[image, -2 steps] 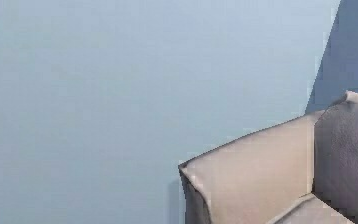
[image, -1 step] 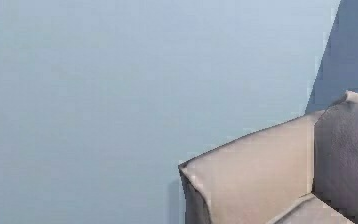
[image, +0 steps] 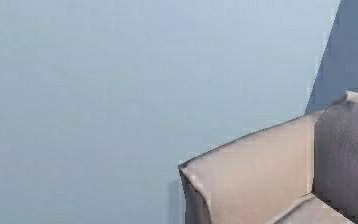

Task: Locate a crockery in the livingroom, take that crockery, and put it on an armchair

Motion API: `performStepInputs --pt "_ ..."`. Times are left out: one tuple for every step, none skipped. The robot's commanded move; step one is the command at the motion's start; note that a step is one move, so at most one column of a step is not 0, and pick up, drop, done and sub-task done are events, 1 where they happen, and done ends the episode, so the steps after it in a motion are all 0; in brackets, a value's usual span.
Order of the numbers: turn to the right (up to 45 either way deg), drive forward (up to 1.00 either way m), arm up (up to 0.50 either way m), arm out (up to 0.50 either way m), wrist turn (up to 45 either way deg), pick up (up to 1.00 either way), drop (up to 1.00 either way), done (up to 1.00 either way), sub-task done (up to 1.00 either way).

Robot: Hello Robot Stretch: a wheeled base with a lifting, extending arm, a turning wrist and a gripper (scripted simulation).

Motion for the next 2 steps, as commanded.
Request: performStepInputs --pt "0.0 0.00 0.00 0.00 0.0 0.00 1.00 0.00 0.00" --pt "0.0 0.00 0.10 0.00 0.0 0.00 0.00 0.00 0.00"
